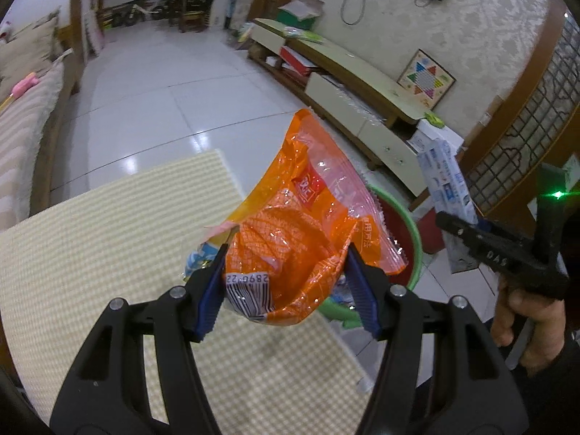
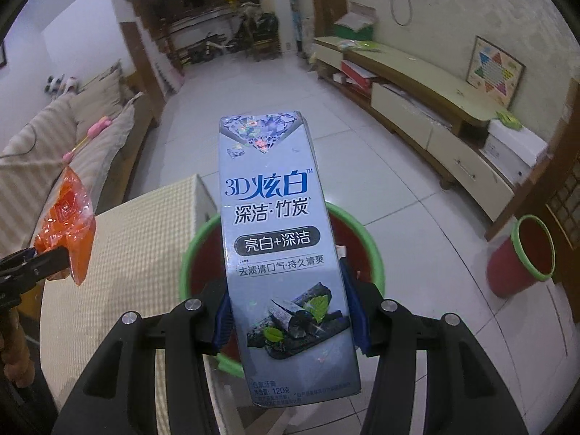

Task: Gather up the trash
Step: 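Carry orange bag and toothpaste box over the green bucket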

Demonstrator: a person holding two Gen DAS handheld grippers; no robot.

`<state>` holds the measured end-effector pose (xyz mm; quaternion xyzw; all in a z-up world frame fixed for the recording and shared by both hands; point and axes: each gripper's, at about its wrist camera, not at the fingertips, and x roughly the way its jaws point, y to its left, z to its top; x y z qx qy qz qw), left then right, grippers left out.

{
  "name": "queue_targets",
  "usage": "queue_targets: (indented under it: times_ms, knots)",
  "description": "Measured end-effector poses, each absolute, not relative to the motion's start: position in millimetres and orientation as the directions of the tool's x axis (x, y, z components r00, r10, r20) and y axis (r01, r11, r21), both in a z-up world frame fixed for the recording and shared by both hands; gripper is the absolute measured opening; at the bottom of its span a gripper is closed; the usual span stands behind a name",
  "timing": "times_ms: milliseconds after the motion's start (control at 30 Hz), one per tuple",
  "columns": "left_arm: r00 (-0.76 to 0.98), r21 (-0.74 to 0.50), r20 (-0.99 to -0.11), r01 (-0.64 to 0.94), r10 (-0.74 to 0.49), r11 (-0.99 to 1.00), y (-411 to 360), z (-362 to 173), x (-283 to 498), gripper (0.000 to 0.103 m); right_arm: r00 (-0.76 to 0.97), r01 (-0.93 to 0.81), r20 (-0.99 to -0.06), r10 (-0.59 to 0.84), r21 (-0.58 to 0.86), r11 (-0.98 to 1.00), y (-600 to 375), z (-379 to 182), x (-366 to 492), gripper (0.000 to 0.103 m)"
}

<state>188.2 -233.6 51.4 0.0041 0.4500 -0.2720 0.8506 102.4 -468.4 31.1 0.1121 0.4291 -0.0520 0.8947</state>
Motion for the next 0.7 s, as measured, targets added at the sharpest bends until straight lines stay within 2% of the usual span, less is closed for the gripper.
queue_targets:
  times_ms: [267, 700]
  knots:
    - [0.406, -0.270, -0.771, 0.491, -0.491, 0.829, -281.2, 48.2, 207.2, 0.060, 0.621, 0.245, -0.784, -0.010, 0.182, 0.952, -486.8, 24.7, 112.3, 0.049]
    - [0.355, -0.274, -0.804, 0.490, -0.476, 0.828, -311.5, 27.3, 221.5, 0.061, 0.582, 0.253, -0.813, 0.000, 0.181, 0.950, -486.6, 8.3, 121.8, 0.049]
